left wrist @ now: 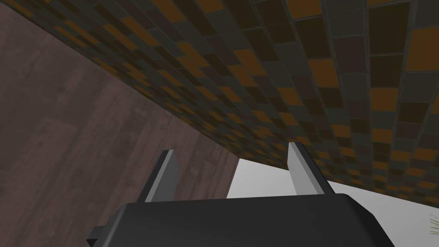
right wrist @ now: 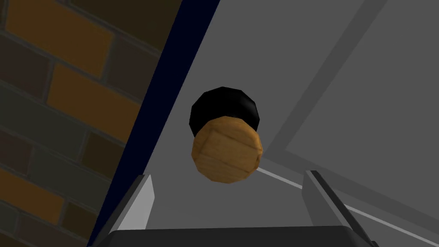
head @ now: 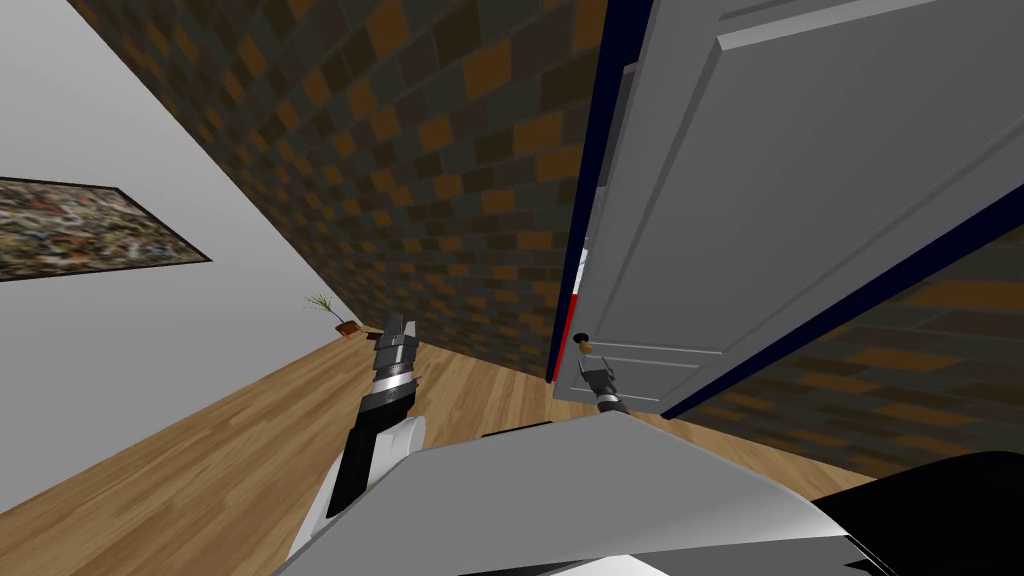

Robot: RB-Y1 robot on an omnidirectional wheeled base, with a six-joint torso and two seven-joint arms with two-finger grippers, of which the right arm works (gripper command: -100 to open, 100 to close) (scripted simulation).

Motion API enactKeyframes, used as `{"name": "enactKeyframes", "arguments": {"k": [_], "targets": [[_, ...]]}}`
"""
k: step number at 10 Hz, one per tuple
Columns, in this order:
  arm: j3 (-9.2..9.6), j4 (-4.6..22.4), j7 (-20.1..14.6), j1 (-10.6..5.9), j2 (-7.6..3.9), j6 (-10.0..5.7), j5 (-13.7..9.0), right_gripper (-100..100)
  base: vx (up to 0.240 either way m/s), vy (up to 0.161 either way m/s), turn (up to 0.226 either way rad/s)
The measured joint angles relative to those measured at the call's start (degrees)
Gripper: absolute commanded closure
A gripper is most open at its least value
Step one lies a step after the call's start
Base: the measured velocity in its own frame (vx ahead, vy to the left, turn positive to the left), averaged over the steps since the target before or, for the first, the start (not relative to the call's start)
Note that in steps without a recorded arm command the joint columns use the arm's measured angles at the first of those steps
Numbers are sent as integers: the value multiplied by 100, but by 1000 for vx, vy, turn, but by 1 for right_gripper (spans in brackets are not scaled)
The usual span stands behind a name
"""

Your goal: Pull the door open

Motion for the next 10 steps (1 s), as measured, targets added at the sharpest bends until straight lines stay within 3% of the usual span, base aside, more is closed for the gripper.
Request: {"name": "enactKeyframes", "arguments": {"k": [10], "targets": [[270, -306, -1418, 48, 101, 33, -725, -100, -79, -19, 58]]}}
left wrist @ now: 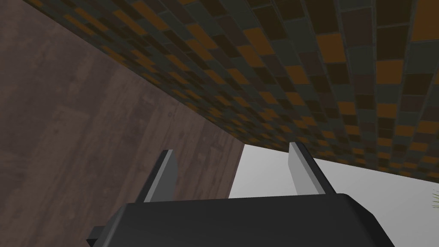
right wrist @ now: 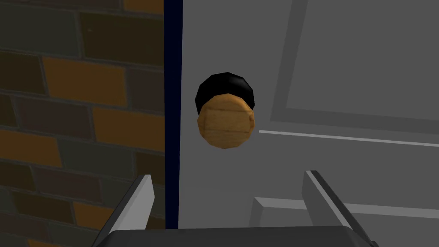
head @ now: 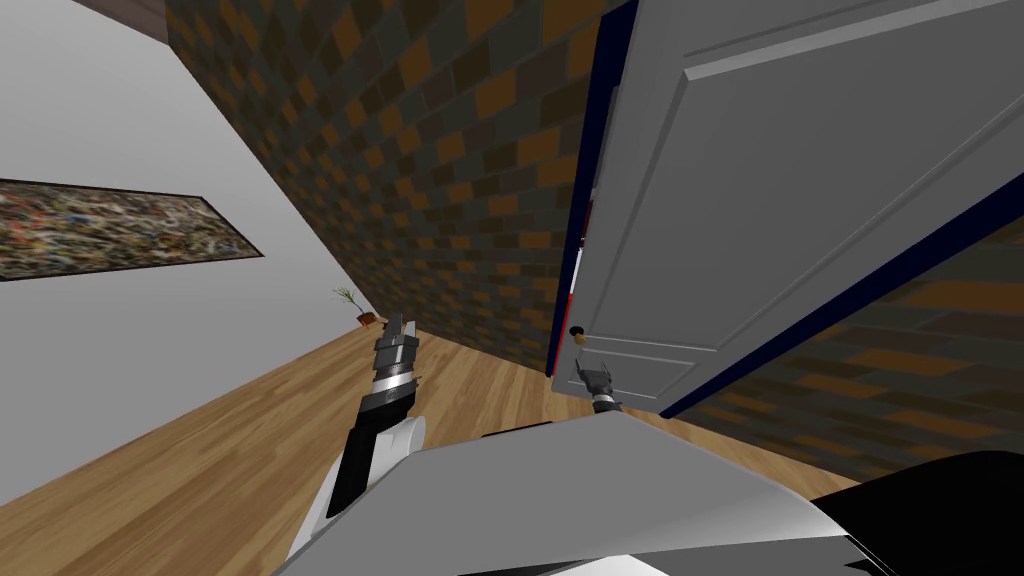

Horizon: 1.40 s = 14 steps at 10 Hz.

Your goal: Pull the door open

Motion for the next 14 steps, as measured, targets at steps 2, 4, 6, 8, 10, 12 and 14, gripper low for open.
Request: {"name": "enactKeyframes", "arguments": {"k": [2, 4, 6, 8, 10, 12, 14], "targets": [[44, -47, -229, 8, 14, 4, -116, -100, -61, -14, 41], [70, -67, -363, 11, 24, 3, -178, -100, -19, -4, 109], [-119, 137, -460, -104, 14, 20, -119, -100, 6, -16, 195], [-348, 386, -582, -205, 27, 9, -27, -100, 9, -16, 205], [-659, 683, -717, -403, 28, 55, 63, -100, 6, -19, 124], [-853, 792, -794, -427, 13, 92, 119, -100, 1, -10, 89], [-1001, 1127, -949, -603, 5, 49, 197, -100, 3, -12, 191]]}}
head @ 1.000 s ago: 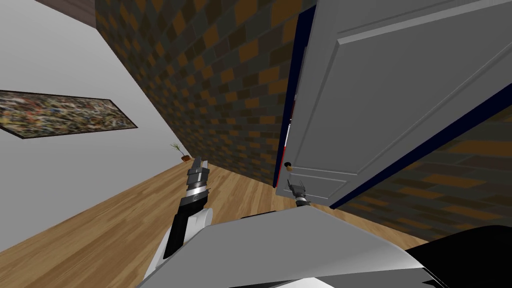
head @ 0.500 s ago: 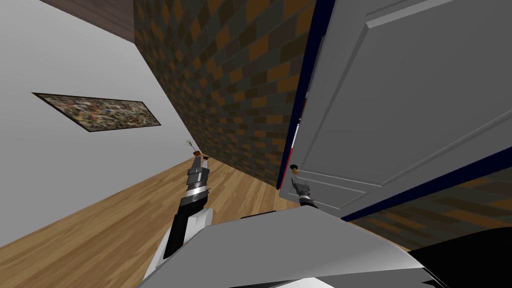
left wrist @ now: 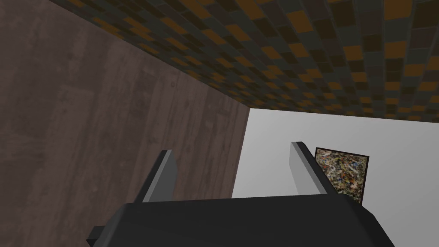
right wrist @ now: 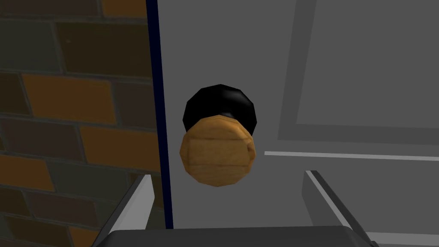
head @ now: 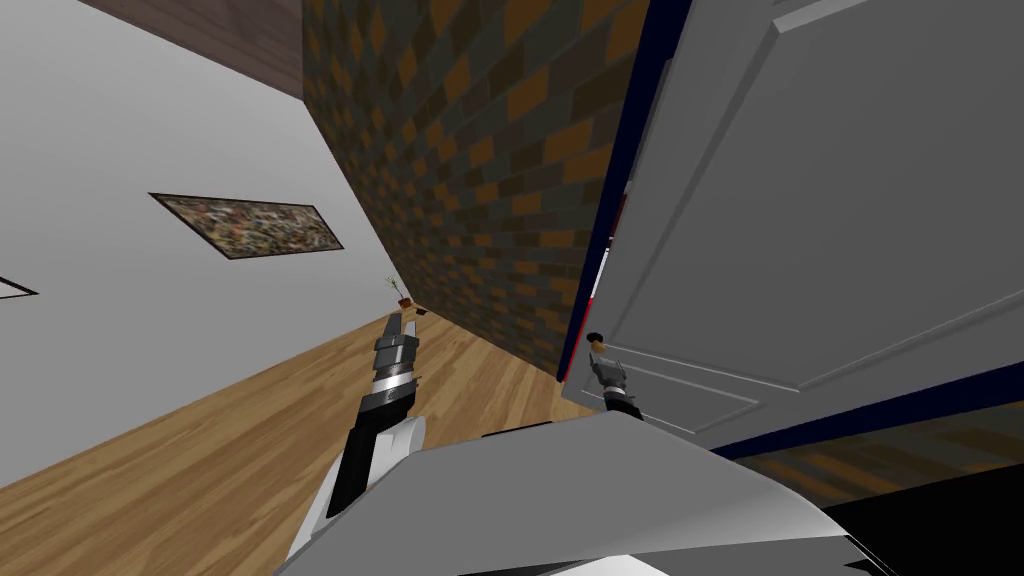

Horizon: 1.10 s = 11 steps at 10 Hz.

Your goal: Pull the door open

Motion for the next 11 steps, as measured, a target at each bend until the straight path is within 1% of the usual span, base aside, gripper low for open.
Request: {"name": "enactKeyframes", "arguments": {"k": [2, 4, 5, 6, 7, 8, 9, 10, 11], "targets": [[-319, 383, -175, -201, 16, 5, 113, -100, 4, -23, 211], [-655, 642, -311, -350, 21, 54, 216, -100, 4, -18, 110], [-727, 739, -364, -405, 14, 63, 242, -100, 2, -11, 142], [-799, 1024, -473, -553, 11, 8, 295, -100, 2, -12, 213], [-918, 1129, -542, -602, 25, -6, 338, -100, 3, -16, 158], [-1042, 1148, -563, -621, 34, 30, 367, -100, 0, -15, 161], [-1160, 1247, -620, -687, 17, 61, 403, -100, 1, -9, 33], [-1174, 1260, -637, -696, 14, 66, 408, 100, 0, 0, -35], [-1168, 1252, -627, -689, 12, 63, 404, 100, 0, 0, 0]]}}
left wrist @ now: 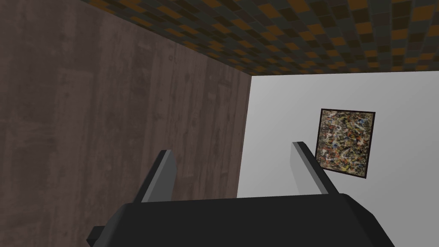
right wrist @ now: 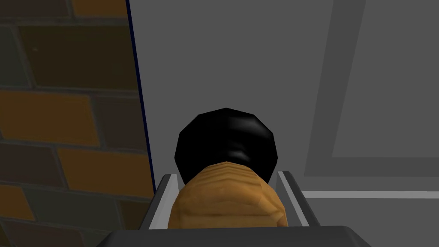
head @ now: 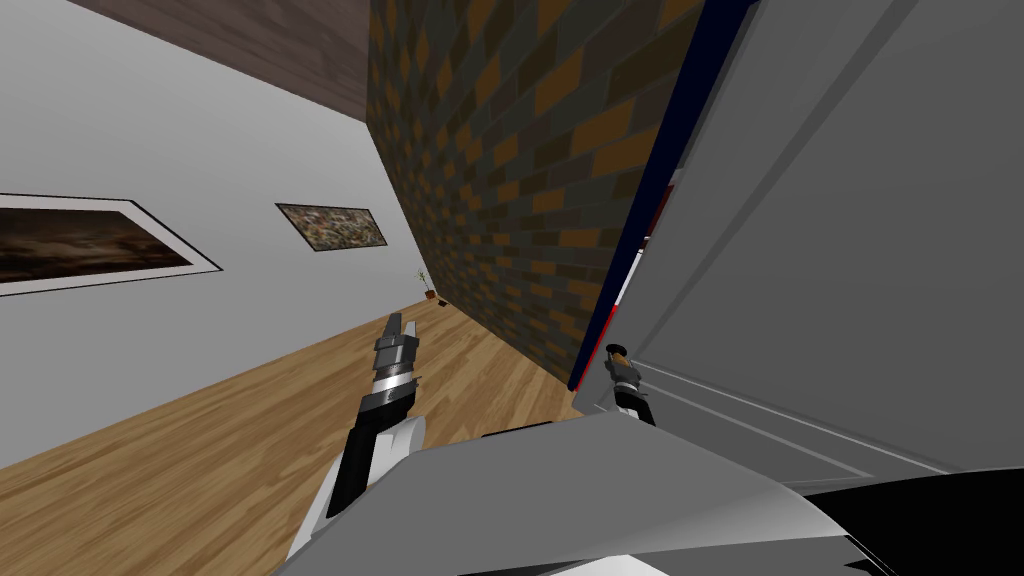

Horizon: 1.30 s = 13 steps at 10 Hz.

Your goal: Pull the door open

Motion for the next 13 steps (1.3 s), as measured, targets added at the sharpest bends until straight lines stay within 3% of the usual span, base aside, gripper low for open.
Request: {"name": "enactKeyframes", "arguments": {"k": [5, 7, 12, 13], "targets": [[4, -6, 7, 1, 0, -3, -2, 100, -27, 0, 9], [86, -202, -37, 61, -48, 57, 42, 100, -213, 2, 69], [467, -100, -343, -21, -72, 13, 255, 100, -239, 24, 53], [512, -195, -366, 30, -66, 59, 273, 100, -236, 30, 54]]}}
